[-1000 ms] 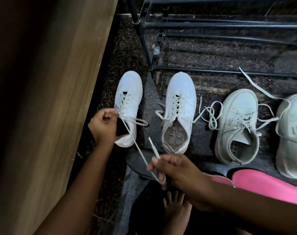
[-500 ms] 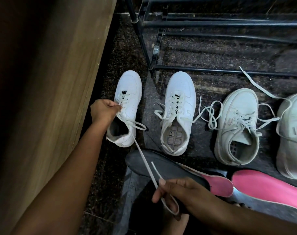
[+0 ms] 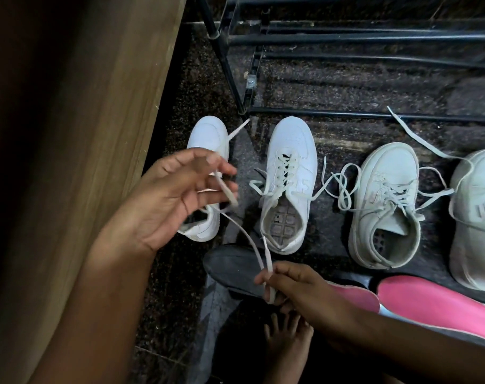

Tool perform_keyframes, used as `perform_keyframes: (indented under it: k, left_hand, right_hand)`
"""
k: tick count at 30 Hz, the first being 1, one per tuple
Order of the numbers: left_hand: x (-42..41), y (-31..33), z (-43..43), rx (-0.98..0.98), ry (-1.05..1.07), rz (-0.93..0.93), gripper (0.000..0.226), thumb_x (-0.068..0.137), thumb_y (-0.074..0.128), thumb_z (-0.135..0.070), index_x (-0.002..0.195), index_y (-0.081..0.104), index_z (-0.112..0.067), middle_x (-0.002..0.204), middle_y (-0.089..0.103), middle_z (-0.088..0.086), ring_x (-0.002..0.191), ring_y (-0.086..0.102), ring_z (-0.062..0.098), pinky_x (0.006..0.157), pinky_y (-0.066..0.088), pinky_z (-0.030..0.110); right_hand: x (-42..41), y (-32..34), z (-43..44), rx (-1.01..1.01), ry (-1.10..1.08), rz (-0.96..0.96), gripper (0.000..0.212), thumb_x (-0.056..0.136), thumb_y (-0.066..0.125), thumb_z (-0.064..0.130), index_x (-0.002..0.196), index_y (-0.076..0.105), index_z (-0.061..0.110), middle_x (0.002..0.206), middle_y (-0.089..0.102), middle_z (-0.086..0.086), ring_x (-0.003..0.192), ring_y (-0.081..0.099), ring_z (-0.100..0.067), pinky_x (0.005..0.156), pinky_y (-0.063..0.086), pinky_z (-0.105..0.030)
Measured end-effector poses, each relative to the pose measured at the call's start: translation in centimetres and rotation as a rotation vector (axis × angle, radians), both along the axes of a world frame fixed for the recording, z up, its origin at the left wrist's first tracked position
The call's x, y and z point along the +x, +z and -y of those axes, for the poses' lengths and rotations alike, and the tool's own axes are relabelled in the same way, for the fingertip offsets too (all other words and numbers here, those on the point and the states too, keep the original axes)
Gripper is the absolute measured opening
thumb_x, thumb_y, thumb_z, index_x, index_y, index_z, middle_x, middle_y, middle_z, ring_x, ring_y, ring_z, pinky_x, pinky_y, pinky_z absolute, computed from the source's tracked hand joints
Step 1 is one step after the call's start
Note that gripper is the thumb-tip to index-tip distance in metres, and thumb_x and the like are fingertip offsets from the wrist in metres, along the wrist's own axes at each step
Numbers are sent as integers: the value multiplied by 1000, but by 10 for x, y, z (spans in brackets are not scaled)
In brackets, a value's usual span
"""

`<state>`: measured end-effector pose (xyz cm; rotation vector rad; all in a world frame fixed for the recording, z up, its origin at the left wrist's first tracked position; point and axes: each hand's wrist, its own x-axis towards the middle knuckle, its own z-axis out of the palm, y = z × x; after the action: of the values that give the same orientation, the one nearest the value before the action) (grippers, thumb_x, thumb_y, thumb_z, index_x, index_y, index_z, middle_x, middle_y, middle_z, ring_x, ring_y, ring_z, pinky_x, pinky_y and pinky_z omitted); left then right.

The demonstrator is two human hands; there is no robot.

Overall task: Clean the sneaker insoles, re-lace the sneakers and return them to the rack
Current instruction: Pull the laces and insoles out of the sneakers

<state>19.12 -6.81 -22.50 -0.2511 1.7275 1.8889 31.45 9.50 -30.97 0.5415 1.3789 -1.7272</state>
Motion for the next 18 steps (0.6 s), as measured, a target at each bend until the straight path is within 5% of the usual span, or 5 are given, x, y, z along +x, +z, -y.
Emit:
perform_keyframes:
  k: [4, 7, 10, 18]
  left_hand:
    - [12, -16, -25, -10, -216, 34, 19, 85, 62, -20, 95, 71, -6, 104, 70, 14, 87, 69, 27, 78, 57, 34]
    - [7, -68, -8, -639, -237, -215, 20, 88, 63, -17, 106, 70, -14, 105, 71, 4, 86, 68, 20, 86, 54, 31]
    - [-14, -114, 43, -1222, -131, -439, 26, 84, 64, -10, 109, 69, -10, 107, 65, 16, 88, 64, 32, 83, 51, 39]
    - [-42, -139, 82, -1173, -260, -432, 20, 80, 65, -1, 98, 72, -6, 92, 72, 12, 76, 66, 25, 81, 54, 34]
  right_hand:
    - [-3, -11, 4, 4, 4, -47, 22, 95, 50, 12, 82, 66, 18, 62, 60, 7, 56, 50, -3, 53, 38, -14]
    - [-4, -21, 6, -22, -28, -46, 23, 95, 50, 5, 83, 65, 18, 65, 60, 4, 53, 52, -1, 53, 39, -15]
    - [-7, -30, 7, 84, 76, -139, 27, 93, 52, 3, 79, 63, 23, 62, 59, 7, 49, 50, 4, 52, 40, -12]
    - [-17, -43, 13, 373, 405, -524, 9, 86, 56, 10, 88, 64, 7, 63, 52, 6, 67, 51, -12, 66, 42, -31]
